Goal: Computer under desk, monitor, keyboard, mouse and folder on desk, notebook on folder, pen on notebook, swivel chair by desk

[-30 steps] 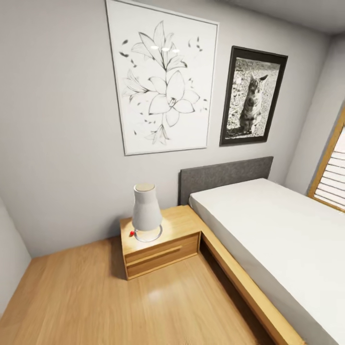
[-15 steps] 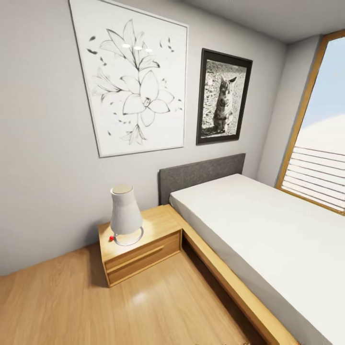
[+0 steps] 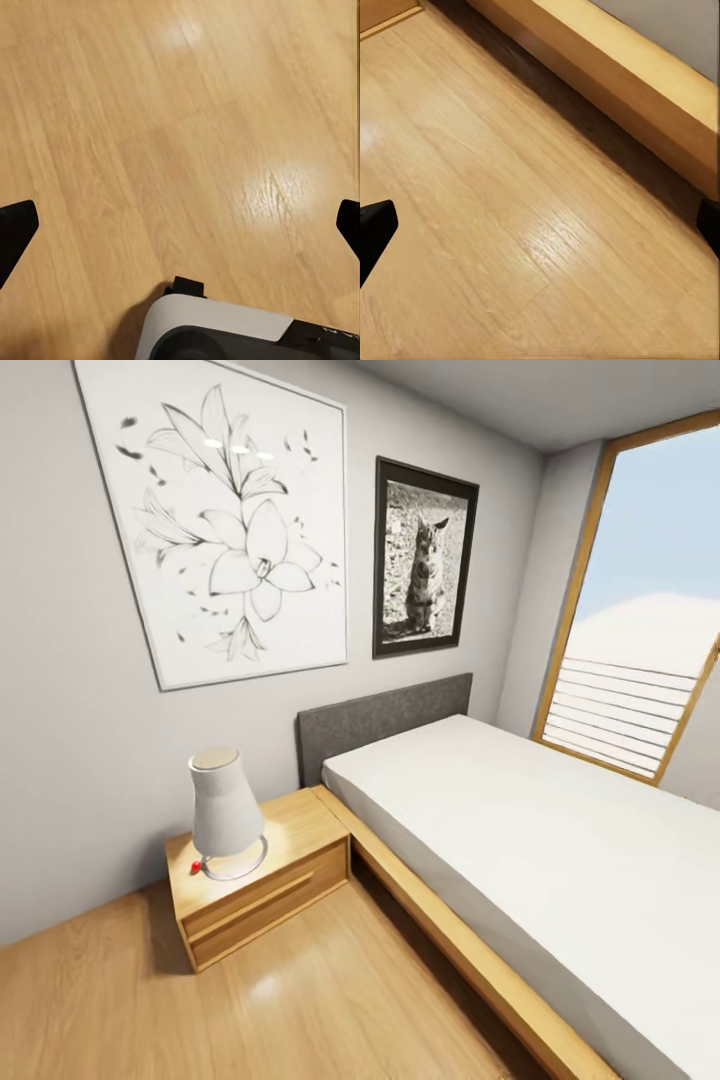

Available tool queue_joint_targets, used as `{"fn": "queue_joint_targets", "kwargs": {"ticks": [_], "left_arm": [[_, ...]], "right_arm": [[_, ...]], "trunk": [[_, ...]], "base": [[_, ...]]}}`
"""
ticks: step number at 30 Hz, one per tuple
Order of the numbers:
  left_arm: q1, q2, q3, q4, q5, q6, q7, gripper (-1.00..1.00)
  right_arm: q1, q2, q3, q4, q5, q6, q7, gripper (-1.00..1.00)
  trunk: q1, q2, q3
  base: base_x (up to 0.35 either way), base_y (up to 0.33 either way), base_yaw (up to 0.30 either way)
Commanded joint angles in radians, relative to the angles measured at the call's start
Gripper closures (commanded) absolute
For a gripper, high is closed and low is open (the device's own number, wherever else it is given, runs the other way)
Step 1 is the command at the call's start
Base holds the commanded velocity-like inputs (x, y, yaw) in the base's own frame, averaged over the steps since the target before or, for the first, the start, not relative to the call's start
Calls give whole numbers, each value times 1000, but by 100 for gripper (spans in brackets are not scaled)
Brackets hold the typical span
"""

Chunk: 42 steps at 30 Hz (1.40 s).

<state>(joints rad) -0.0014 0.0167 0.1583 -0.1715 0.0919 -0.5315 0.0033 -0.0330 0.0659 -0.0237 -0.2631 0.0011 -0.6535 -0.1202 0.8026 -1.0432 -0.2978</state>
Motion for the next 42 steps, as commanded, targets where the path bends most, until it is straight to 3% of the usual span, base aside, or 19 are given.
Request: {"fn": "queue_joint_targets", "kwargs": {"ticks": [1,14,24,42], "left_arm": [[0,0,-5,0,9,-2,0,-100],[0,0,-4,0,11,-7,1,-100],[0,0,-2,0,14,-68,2,-100],[0,0,-2,0,15,-82,3,-100]], "right_arm": [[-1,1,-2,1,0,-3,-1,-100],[-1,3,-3,1,-1,-3,-1,-100],[-1,3,-4,1,-3,-3,-1,-100],[-1,2,-3,1,1,-6,0,-100]], "trunk": [[0,-1,-3],[0,-1,-20],[0,-1,-33],[0,-1,-37]], "base": [[0,0,-172],[0,0,-168],[0,0,-192],[0,0,-281]]}}
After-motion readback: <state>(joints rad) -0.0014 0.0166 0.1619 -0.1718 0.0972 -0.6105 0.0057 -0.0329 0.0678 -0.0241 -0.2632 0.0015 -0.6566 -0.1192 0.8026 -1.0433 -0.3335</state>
